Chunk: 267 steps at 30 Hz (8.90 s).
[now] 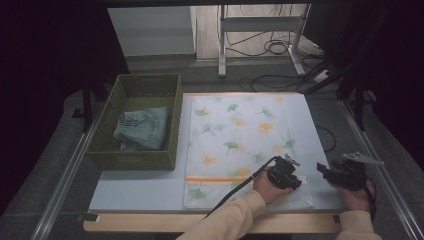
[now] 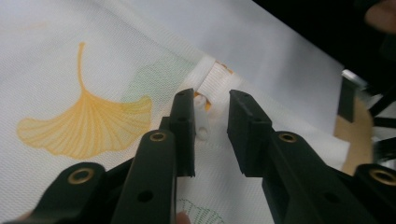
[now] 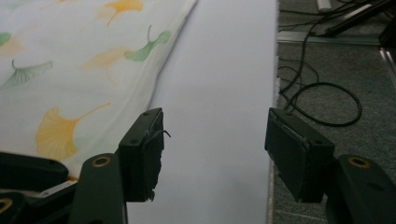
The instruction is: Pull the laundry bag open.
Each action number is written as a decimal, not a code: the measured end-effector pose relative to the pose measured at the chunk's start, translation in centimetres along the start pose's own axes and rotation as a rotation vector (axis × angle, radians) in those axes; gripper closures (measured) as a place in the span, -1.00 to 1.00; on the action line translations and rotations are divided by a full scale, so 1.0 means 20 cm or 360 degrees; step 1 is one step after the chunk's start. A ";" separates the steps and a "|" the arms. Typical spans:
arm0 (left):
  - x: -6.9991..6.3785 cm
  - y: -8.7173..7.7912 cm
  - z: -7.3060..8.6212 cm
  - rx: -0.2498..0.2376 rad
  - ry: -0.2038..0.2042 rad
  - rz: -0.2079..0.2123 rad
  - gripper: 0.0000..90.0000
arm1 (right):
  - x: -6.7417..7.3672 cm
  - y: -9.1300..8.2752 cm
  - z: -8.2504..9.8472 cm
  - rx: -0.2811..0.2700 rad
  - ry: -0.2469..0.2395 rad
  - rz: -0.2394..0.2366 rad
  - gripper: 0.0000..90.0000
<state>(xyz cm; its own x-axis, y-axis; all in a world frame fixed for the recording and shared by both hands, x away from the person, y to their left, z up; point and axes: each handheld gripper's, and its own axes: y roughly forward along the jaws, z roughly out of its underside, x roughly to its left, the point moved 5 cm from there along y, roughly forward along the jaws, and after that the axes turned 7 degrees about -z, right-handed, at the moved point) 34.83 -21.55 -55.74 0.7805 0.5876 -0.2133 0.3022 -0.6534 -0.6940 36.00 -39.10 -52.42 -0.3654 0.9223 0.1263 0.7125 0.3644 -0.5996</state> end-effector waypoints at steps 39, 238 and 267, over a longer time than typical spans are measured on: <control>0.06 -0.11 -0.04 -0.0081 -0.0072 0.0036 1.00 | 0.06 0.00 -0.02 0.0081 -0.0029 -0.0124 -0.16; 0.47 -0.49 0.39 -0.0042 -0.0233 -0.0233 1.00 | 0.29 0.09 0.01 0.0184 0.0024 -0.0700 0.87; 0.56 -0.59 0.47 -0.0030 -0.0283 -0.0280 1.00 | 0.29 0.08 0.01 0.0179 0.0010 -0.0698 0.87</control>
<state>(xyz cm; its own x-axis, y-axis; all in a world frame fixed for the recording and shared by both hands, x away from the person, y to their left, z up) 34.78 -2.79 -56.46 0.6068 0.7668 -0.2093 0.4362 -0.5413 -0.7188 34.91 -33.22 -52.92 -0.6143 0.6846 0.3923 0.4216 0.7051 -0.5702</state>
